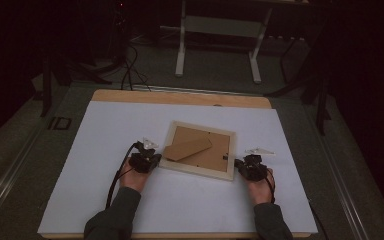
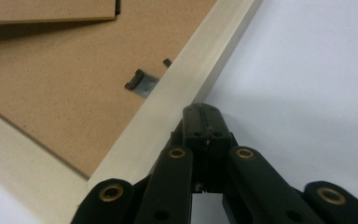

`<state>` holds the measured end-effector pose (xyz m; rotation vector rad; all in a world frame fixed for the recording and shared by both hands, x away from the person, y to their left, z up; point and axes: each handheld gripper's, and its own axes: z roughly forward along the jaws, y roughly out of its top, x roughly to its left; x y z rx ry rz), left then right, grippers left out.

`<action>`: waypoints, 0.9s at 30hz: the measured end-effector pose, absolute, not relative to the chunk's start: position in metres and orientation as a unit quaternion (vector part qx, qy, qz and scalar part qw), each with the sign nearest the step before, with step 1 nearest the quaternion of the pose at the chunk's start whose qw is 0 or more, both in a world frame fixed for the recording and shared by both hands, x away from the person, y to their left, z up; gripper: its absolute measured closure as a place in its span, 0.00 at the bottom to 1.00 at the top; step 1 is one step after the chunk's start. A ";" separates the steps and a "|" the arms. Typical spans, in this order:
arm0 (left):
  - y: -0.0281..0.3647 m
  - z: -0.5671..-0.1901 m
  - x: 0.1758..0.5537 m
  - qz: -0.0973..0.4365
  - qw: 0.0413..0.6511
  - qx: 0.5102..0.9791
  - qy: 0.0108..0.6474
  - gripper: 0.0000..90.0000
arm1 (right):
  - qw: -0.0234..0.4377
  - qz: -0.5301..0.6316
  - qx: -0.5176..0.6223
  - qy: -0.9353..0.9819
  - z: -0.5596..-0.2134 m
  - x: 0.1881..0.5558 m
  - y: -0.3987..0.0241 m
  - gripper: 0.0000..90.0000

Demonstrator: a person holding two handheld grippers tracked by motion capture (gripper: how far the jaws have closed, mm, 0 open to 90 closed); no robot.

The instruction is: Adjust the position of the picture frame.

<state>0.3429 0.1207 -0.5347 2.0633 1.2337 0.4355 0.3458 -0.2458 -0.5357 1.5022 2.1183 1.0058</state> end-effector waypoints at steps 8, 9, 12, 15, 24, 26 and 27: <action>0.123 -0.534 0.324 0.172 0.342 0.791 0.477 1.00 | 0.184 0.347 0.524 0.756 -0.535 0.346 -0.240 1.00; 0.125 -0.535 0.321 0.171 0.343 0.790 0.478 1.00 | 0.185 0.348 0.524 0.755 -0.535 0.346 -0.239 1.00; 0.128 -0.536 0.318 0.165 0.350 0.786 0.483 1.00 | 0.189 0.347 0.522 0.756 -0.535 0.347 -0.237 1.00; 0.130 -0.536 0.314 0.166 0.350 0.782 0.488 1.00 | 0.191 0.349 0.514 0.760 -0.536 0.350 -0.233 1.00; 0.139 -0.536 0.304 0.178 0.343 0.777 0.497 1.00 | 0.181 0.357 0.495 0.771 -0.536 0.357 -0.223 1.00; 0.137 -0.537 0.303 0.187 0.335 0.781 0.492 1.00 | 0.175 0.353 0.494 0.775 -0.534 0.356 -0.223 1.00; 0.137 -0.537 0.302 0.188 0.334 0.782 0.492 1.00 | 0.173 0.349 0.492 0.779 -0.533 0.355 -0.223 1.00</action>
